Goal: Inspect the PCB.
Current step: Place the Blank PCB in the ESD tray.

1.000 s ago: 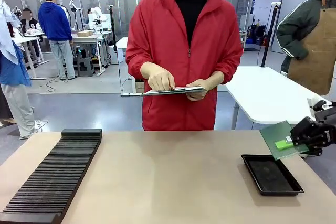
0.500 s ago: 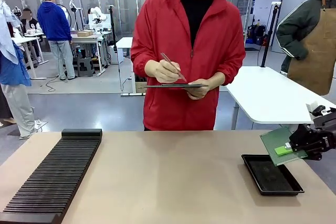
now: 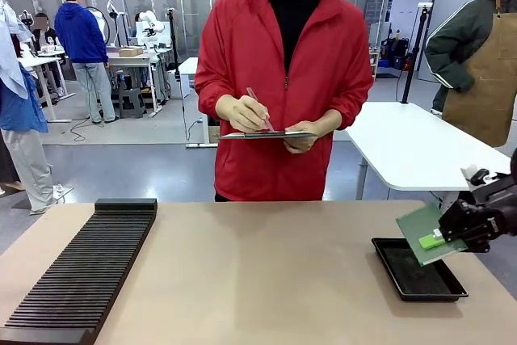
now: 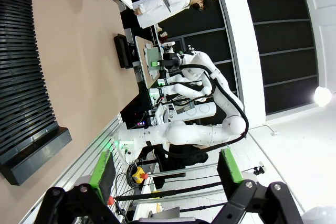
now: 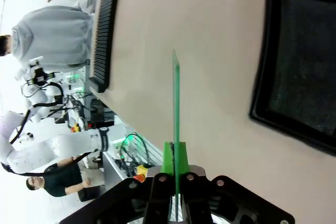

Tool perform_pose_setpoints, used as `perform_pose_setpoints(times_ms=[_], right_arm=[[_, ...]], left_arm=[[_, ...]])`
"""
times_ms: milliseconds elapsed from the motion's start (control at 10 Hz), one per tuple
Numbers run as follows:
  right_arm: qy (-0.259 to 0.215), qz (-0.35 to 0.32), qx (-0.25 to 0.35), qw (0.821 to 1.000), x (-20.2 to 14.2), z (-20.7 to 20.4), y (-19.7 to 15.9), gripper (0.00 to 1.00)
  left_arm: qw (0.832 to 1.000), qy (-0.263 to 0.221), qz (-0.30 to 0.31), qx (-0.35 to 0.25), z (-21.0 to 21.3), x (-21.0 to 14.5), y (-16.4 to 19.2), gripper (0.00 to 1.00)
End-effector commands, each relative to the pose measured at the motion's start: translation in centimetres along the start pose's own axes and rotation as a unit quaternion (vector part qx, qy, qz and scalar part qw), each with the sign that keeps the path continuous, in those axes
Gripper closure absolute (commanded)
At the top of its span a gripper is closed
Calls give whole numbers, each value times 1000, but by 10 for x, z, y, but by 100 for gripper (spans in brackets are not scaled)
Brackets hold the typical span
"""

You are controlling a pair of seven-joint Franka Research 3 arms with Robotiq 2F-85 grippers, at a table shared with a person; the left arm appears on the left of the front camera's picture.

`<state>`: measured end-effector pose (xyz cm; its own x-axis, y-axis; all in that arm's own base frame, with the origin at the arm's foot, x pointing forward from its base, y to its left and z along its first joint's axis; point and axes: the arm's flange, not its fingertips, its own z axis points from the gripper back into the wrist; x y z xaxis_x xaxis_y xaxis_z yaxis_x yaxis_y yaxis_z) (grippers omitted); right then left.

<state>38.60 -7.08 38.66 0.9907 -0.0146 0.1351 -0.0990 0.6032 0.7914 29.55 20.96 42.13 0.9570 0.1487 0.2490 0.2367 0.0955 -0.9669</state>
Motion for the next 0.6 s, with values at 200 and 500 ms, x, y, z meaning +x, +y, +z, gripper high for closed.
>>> perform_pose_setpoints(times_ms=[200,500], right_arm=[[-8,-2,-59,998,42,-22,-41,98],[-16,-23,-98,995,56,-40,-66,98]], left_arm=[[1000,2,4,5,0,0,-5,0],[1000,2,4,5,0,0,-5,0]])
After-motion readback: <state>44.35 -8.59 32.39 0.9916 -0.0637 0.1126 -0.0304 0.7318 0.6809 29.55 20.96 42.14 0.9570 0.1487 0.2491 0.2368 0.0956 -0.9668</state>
